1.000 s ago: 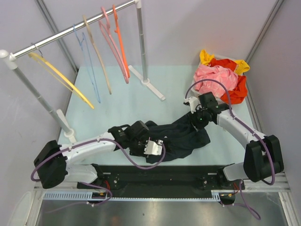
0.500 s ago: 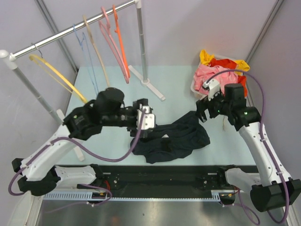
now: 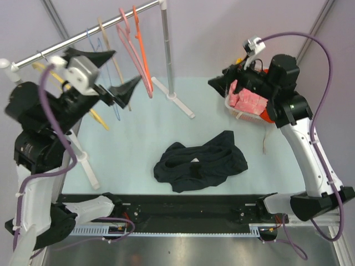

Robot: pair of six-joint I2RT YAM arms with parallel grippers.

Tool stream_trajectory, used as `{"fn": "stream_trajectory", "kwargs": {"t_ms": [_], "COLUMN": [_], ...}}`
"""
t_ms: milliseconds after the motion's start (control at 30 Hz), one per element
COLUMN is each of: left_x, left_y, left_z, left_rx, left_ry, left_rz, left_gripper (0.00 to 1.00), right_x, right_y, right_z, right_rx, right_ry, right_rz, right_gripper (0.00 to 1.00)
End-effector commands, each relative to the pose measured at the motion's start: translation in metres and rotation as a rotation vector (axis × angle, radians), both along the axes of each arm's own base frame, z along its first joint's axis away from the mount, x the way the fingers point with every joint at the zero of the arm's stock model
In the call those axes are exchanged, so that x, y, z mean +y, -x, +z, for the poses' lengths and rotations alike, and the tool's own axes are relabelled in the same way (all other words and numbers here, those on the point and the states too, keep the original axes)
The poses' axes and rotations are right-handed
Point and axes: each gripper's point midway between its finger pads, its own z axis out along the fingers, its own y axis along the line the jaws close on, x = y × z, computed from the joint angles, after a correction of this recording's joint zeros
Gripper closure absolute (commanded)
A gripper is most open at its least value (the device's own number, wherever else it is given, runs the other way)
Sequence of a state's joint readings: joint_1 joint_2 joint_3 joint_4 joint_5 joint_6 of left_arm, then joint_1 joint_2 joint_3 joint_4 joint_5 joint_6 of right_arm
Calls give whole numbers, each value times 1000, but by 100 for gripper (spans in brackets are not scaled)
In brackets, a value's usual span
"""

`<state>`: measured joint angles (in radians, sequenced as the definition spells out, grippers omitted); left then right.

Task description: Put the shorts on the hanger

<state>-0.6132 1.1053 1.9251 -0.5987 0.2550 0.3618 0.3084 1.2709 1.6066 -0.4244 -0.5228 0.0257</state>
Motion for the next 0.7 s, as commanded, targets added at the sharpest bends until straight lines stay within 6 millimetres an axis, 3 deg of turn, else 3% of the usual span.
{"fn": "stream_trajectory", "kwargs": {"t_ms": [0,133,200,267,300,433,533,667], "left_x": [44,74,87,93,97,102,101,101], "left_y": [1,2,2,9,11,21,21,27], "left_z": [54,67,71,74,76,74,69,68], "left_rx": [-43,-62,-75,-72,-80,-100,-92,-101], "left_ry": [227,295,311,344,350,344,334,327], "left_rz": [129,214,255,260,269,287,281,275], "left_gripper": [11,11,11,11,11,11,10,8], "right_x": [38,78,106,117,133,168,188,200], "right_y": [4,4,8,3,13,16,18,9], "right_z": [76,98,97,95,93,80,66,50], "right_rx": [-162,-231,-231,-264,-267,-281,-269,-247], "right_ry": [-102,-103,-104,-78,-78,-49,-29,-10], "right_rz": [79,95,92,30,47,15,21,-8], "right_gripper": [21,31,34,38,39,43,43,44]}}
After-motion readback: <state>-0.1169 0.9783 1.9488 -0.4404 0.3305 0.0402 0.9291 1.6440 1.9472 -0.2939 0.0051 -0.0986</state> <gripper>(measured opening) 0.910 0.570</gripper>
